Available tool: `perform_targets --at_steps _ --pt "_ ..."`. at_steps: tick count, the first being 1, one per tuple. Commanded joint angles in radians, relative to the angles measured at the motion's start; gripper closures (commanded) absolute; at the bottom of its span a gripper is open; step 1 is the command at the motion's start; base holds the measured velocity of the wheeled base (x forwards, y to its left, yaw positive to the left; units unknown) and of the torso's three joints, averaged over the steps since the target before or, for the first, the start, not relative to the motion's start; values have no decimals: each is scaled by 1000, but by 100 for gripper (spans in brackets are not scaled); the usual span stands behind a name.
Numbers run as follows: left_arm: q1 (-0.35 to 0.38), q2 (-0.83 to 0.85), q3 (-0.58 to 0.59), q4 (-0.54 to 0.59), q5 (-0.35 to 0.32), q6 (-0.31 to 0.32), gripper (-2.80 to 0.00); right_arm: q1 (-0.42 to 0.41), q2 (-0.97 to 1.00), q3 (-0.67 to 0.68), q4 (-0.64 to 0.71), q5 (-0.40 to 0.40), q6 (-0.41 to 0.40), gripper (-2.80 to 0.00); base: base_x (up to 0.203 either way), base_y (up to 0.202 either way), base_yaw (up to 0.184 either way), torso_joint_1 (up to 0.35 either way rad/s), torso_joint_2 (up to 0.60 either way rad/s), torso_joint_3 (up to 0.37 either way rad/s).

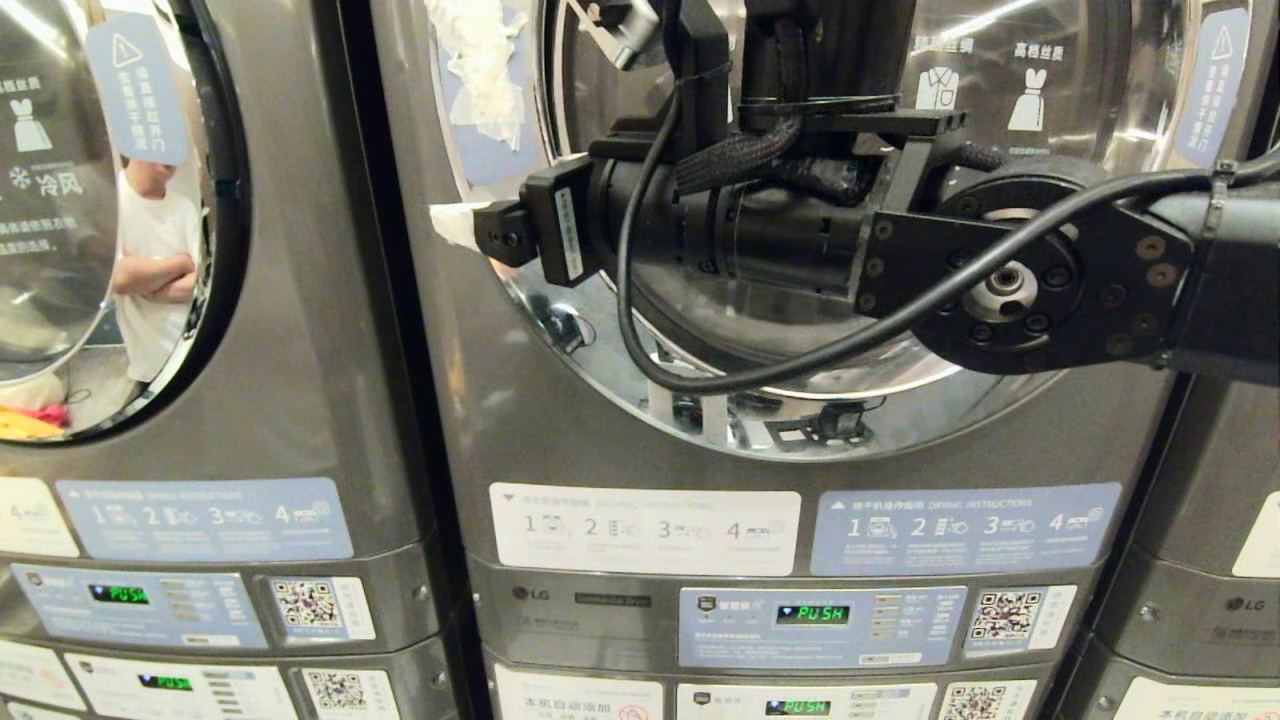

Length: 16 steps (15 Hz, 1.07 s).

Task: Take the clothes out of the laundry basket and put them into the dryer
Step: Open the dryer

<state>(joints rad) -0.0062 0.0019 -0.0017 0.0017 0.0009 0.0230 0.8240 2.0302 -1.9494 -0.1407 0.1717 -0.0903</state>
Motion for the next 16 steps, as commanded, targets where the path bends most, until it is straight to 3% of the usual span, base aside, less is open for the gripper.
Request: perform_targets --at_steps 1,5,8,14,16 --pt "0 0 0 0 1 0 0 1 -20 2 2 24 1 -280 0 0 0 0 0 0" --pt "0 0 0 0 1 0 0 4 -73 17 50 140 55 -280 0 0 0 0 0 0" --pt "0 0 0 0 1 0 0 17 -127 50 82 175 82 -280 0 0 0 0 0 0" --pt "0 0 0 0 1 0 0 18 -301 275 85 336 76 -280 0 0 0 0 0 0" --pt "0 0 0 0 1 0 0 18 -355 354 84 353 76 -280 0 0 0 0 0 0"
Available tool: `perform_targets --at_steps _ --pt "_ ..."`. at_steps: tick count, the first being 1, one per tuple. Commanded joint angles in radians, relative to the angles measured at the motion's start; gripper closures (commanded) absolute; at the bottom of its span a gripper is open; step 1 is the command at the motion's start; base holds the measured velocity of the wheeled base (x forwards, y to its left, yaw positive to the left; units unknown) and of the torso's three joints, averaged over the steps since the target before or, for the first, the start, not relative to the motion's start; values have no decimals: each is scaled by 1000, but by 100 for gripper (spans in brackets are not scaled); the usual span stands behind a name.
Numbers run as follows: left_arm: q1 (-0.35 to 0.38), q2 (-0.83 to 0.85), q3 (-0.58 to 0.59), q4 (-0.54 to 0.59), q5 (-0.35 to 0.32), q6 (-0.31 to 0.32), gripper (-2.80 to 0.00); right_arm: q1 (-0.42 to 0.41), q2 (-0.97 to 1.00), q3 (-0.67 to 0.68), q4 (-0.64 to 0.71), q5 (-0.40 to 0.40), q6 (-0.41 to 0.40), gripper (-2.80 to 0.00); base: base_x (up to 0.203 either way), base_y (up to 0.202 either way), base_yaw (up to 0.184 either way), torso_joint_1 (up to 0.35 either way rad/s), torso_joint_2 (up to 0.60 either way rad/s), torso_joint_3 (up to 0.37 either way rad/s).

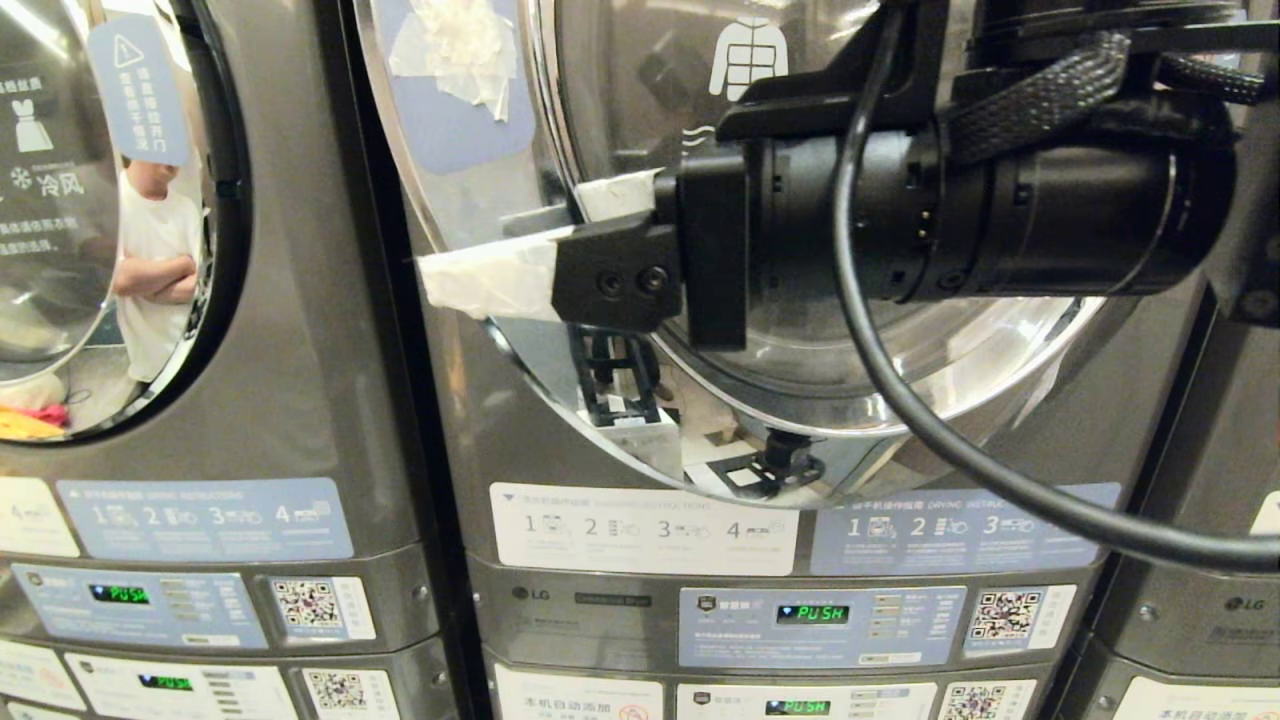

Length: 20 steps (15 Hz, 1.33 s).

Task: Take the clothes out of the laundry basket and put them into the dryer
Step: Open the dryer

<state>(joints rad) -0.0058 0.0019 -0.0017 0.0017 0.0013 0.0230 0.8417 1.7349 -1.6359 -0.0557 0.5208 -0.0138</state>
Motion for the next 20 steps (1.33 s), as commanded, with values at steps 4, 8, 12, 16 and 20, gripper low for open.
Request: perform_targets --at_steps 4,8,12,16,20 --pt "0 0 0 0 0 0 0 3 -156 155 0 19 0 -280 0 0 0 0 0 0" --pt "0 0 0 0 0 0 0 4 -249 231 5 60 -1 -280 0 0 0 0 0 0" --pt "0 0 0 0 0 0 0 3 -318 271 9 54 10 -280 0 0 0 0 0 0" --pt "0 0 0 0 0 0 0 -26 -444 327 53 46 34 -280 0 0 0 0 0 0" --pt "0 0 0 0 0 0 0 -191 -593 378 107 -55 154 -280 0 0 0 0 0 0"
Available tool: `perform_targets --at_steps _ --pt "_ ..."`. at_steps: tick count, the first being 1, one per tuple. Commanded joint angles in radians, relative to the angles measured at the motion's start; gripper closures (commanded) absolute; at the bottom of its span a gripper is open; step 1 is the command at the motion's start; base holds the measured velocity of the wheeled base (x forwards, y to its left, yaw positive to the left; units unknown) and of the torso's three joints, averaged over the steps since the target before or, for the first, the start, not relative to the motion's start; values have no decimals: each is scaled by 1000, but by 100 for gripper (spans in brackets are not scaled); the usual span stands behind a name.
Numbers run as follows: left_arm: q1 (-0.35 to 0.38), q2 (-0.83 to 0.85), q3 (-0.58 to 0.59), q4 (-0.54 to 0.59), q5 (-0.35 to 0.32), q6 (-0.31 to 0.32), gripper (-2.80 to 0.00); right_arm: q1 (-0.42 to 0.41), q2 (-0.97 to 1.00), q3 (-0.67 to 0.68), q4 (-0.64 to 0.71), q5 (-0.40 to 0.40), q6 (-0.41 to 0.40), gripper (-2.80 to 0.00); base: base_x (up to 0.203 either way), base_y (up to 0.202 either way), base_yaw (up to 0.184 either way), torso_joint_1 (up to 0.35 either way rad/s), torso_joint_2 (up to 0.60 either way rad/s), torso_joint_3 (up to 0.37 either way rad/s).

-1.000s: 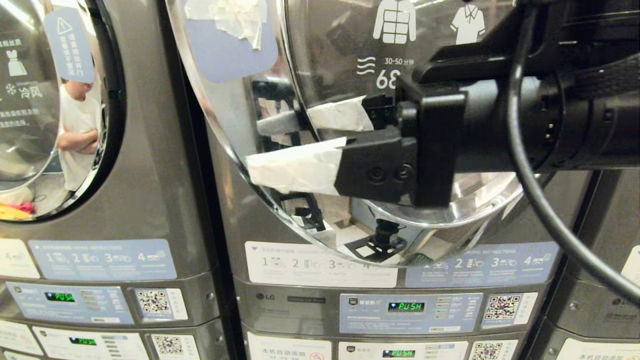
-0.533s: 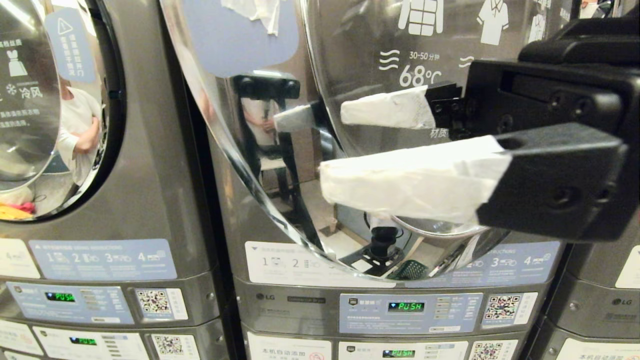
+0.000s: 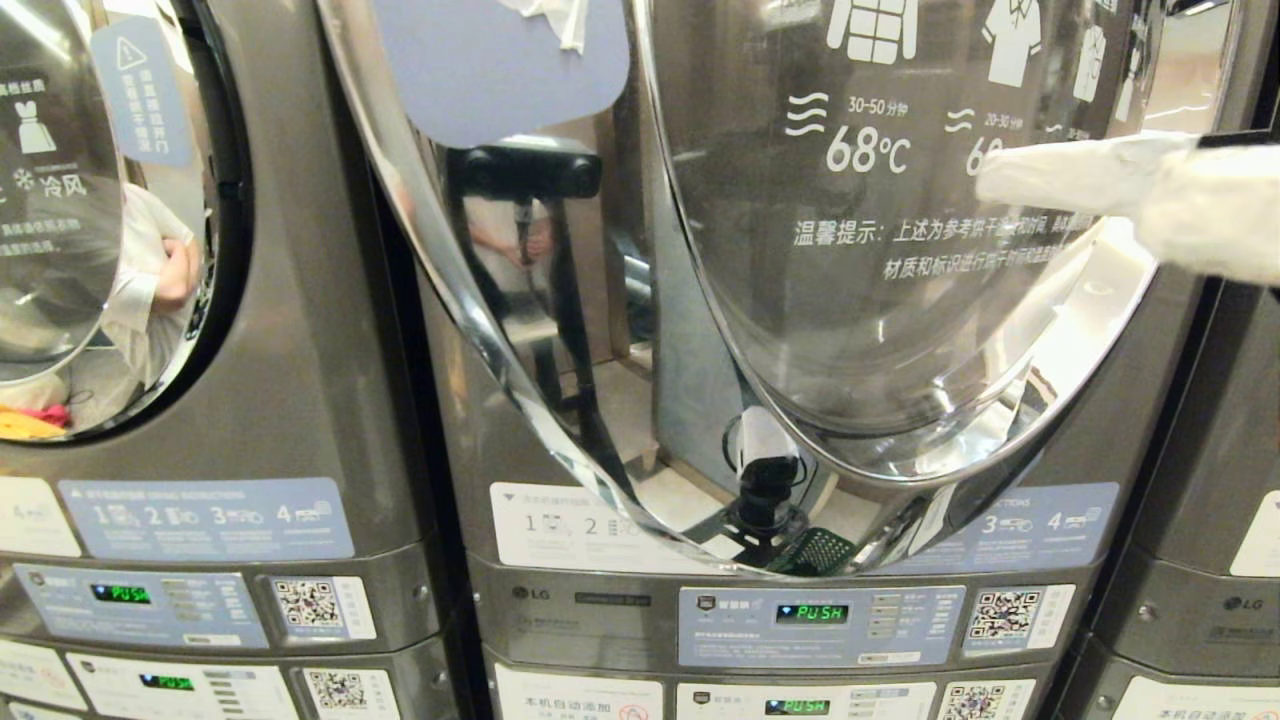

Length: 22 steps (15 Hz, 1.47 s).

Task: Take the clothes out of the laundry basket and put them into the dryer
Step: Open the dryer

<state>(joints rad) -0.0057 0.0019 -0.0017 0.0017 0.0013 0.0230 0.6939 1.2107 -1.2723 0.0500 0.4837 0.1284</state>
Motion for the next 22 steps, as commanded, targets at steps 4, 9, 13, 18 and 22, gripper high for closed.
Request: perform_targets --at_steps 4,9,13,18,22 --pt "0 0 0 0 0 0 0 -339 -228 111 115 -79 53 -280 0 0 0 0 0 0" --pt "0 0 0 0 0 0 0 -708 -434 449 219 -106 -37 -280 0 0 0 0 0 0" --pt "0 0 0 0 0 0 0 -759 -587 718 220 -251 -85 -280 0 0 0 0 0 0" --pt "0 0 0 0 0 0 0 -755 -851 1043 134 -308 -247 -280 0 0 0 0 0 0" --pt "0 0 0 0 0 0 0 -740 -895 1259 -94 -403 -283 -280 0 0 0 0 0 0"
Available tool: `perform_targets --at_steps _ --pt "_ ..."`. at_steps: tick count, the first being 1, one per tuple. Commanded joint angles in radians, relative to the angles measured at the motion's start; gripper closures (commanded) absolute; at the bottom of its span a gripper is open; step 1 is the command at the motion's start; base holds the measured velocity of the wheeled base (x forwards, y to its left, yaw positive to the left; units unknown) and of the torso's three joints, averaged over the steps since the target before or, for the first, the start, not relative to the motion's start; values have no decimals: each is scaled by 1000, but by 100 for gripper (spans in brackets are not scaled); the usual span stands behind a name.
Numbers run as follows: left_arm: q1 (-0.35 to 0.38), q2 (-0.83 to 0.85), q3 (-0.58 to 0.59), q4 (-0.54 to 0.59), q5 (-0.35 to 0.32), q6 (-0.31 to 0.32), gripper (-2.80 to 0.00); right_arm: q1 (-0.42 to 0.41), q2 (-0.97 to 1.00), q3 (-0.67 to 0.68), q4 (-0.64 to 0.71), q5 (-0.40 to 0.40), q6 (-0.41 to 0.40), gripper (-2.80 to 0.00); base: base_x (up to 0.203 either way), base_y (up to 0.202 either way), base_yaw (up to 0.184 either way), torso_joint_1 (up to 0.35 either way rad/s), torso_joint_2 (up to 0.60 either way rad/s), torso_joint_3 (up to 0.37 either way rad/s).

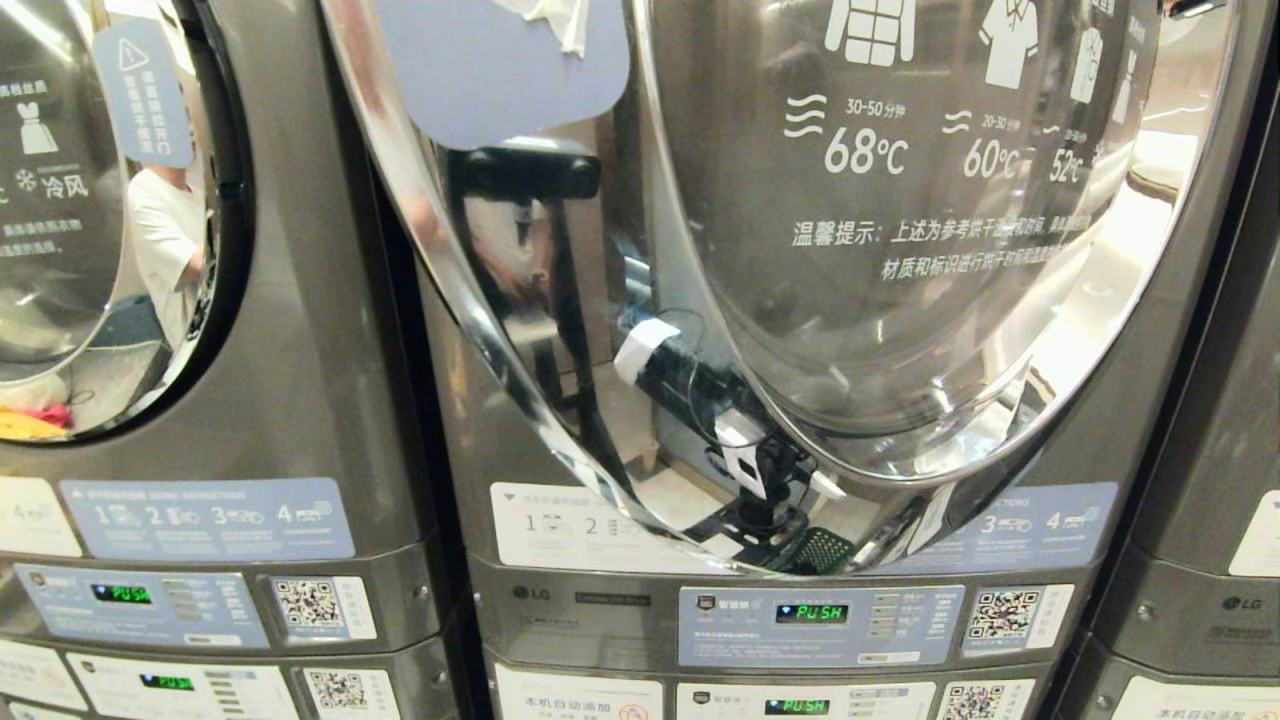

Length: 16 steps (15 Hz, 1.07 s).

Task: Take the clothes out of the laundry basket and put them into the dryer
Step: Open the dryer

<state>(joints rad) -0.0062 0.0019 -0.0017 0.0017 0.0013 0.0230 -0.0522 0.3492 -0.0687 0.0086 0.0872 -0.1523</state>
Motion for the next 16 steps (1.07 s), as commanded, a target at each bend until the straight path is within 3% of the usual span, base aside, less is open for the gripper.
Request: perform_targets --at_steps 1,4,10,16 --pt "0 0 0 0 0 0 0 24 -53 71 -76 -21 -2 -280 0 0 0 0 0 0" --pt "0 0 0 0 0 0 0 80 -114 69 -6 -29 1 -280 0 0 0 0 0 0" --pt "0 0 0 0 0 0 0 79 -129 69 -31 -45 26 -280 0 0 0 0 0 0" --pt "0 0 0 0 0 0 0 60 -316 69 -10 -40 26 -280 0 0 0 0 0 0"
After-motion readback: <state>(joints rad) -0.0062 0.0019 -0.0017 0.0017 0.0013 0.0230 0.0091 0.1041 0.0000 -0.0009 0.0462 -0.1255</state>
